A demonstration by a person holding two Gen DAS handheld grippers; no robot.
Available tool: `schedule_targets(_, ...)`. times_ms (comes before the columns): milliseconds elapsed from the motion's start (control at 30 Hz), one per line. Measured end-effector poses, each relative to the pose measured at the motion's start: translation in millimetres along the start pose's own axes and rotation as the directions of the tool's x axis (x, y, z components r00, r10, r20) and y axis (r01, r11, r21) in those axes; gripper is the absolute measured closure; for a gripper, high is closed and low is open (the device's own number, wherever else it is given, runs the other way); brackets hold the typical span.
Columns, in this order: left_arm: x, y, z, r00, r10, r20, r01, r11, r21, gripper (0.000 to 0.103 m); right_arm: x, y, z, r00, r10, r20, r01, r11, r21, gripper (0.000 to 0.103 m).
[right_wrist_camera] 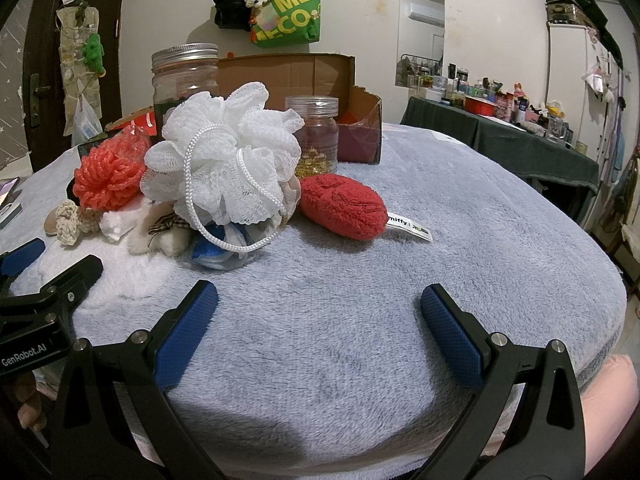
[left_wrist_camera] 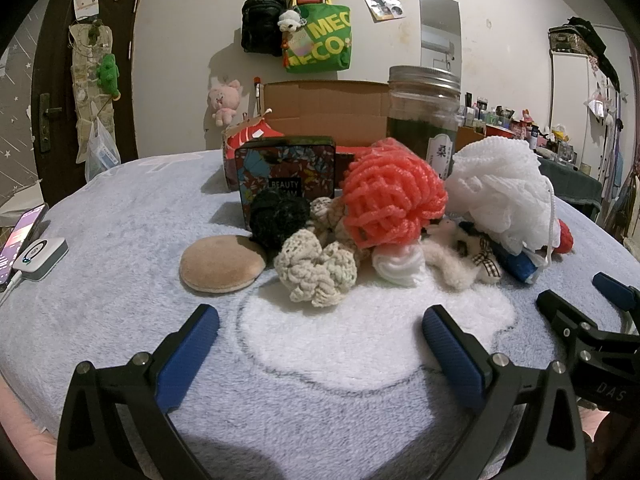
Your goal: Organize soft objects
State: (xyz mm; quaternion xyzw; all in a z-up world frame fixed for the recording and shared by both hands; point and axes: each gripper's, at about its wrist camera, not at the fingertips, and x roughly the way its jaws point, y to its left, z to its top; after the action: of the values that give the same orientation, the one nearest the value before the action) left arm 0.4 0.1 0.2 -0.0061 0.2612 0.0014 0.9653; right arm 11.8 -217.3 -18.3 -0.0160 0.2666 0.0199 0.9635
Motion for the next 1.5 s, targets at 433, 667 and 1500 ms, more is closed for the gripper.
schedule_targets(433,-13.8,1.9,21.1,0.999,-0.045,0.014,0.044,0.999,0.029,0.0,0.7,-5.4,17.2,0.997,0.067,-0.031,-0.067,0.998,-0.001,0.0)
schedule_targets(667,-18.7,5.4,43.2,0.993,-0.114,0.024,0.114,0.993,0.035,0.0,-11.2,-6.9,46.2,0.99,0.137,0.03,-0.136,0.99,-0.021,0.0)
schedule_targets(1500,25.9,-8.8,81.9,0.953,-0.28,-0.114,0.296,0.941,0.161,0.035,54.9,0.0,102.7,0.869,0.471,-0.15,-0.483,0.875,-0.047,0.0)
